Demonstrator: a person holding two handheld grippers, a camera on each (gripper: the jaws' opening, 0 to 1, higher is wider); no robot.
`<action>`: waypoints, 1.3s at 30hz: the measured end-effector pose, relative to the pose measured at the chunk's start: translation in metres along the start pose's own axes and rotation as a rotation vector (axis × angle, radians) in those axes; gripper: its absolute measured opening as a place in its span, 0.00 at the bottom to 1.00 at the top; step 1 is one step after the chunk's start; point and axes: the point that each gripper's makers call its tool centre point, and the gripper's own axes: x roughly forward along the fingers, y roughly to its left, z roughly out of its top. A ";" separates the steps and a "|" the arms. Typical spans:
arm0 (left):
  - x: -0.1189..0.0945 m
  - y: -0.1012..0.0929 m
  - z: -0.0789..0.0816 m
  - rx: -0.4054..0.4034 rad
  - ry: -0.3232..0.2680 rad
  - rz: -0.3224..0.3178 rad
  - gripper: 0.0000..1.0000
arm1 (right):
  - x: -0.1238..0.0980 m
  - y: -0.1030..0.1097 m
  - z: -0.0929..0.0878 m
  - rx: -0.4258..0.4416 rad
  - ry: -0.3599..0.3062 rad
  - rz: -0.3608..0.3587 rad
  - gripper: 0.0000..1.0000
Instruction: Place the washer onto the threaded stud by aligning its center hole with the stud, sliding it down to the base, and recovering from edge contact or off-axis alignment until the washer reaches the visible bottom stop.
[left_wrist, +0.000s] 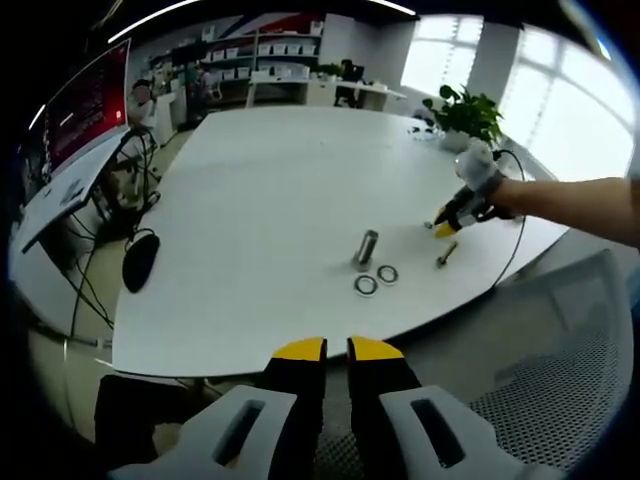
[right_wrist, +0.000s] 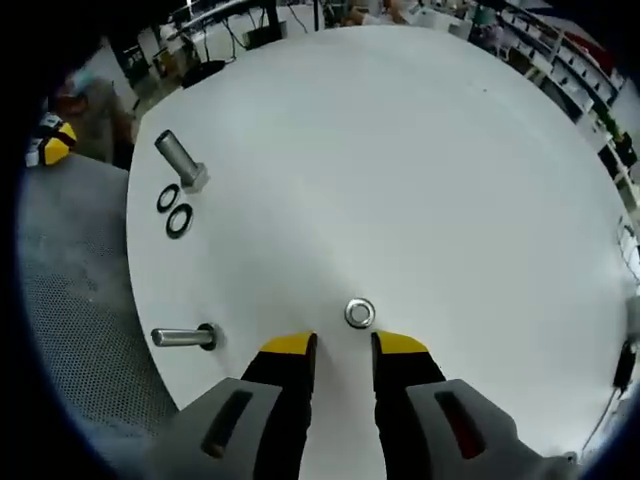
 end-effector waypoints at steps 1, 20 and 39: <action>0.000 0.000 0.000 0.000 0.000 0.000 0.06 | 0.001 -0.004 0.002 0.041 0.004 -0.009 0.24; 0.000 0.000 0.000 0.000 0.003 0.003 0.06 | 0.003 -0.013 0.009 0.078 -0.065 -0.047 0.15; 0.000 -0.001 0.000 0.000 -0.003 -0.002 0.06 | -0.006 0.008 -0.004 -0.248 -0.053 -0.119 0.14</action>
